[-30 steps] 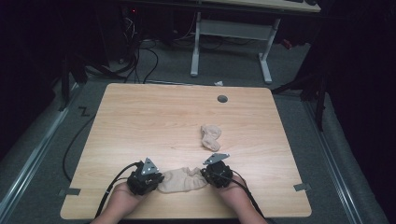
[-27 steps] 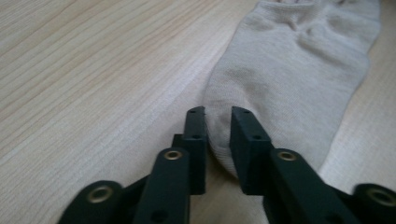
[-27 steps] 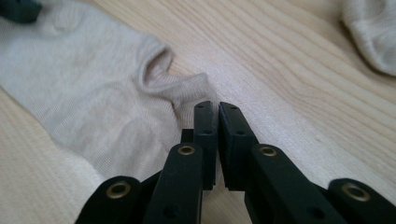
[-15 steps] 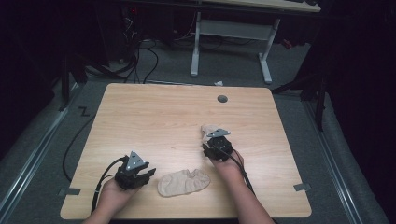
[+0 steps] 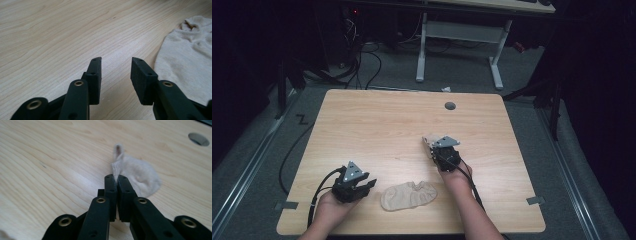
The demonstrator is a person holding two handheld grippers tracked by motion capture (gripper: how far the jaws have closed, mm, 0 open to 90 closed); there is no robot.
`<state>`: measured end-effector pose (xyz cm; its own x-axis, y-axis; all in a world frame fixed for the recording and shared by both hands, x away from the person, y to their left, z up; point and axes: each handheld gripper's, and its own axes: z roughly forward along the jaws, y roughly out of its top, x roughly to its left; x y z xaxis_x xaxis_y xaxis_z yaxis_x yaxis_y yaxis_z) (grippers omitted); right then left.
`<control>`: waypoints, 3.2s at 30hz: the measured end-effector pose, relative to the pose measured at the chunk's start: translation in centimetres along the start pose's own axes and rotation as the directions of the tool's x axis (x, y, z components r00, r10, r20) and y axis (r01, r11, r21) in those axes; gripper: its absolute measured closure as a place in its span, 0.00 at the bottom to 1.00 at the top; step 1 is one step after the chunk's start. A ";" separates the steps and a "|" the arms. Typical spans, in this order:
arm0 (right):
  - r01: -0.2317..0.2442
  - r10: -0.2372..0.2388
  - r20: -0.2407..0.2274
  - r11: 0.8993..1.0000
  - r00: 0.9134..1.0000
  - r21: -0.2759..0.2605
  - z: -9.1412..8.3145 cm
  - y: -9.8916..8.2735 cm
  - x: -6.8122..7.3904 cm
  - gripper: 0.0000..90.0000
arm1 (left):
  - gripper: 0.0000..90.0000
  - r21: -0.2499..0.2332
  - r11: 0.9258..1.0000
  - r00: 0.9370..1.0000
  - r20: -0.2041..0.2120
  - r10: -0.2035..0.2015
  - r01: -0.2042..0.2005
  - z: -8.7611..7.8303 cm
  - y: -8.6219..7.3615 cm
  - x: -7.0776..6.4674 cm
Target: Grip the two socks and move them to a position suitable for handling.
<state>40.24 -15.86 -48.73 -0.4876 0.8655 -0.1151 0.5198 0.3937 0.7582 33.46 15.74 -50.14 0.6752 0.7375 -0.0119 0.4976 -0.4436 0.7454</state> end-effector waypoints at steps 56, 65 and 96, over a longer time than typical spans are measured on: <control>-0.125 0.130 -0.148 0.991 0.981 0.039 -1.5 -2.4 0.1 0.87 | 0.54 -0.024 0.997 0.997 0.032 -0.066 0.067 4.3 4.0 -0.4; -0.129 0.133 -0.119 0.991 0.984 0.042 -1.8 -2.7 -0.5 0.84 | 0.59 0.011 0.999 0.999 0.028 -0.034 0.033 7.4 5.6 -2.8; -0.076 0.089 -0.170 0.994 0.981 0.084 -0.6 -2.8 2.1 0.96 | 0.97 0.027 1.000 0.999 -0.054 0.001 0.000 3.5 2.9 -1.6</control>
<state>37.38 -15.33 -50.69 -0.5513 0.8318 0.0640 0.6125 0.3515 0.7080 35.74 11.48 -50.27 0.6458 0.7631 0.0249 0.5119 -0.4570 0.7274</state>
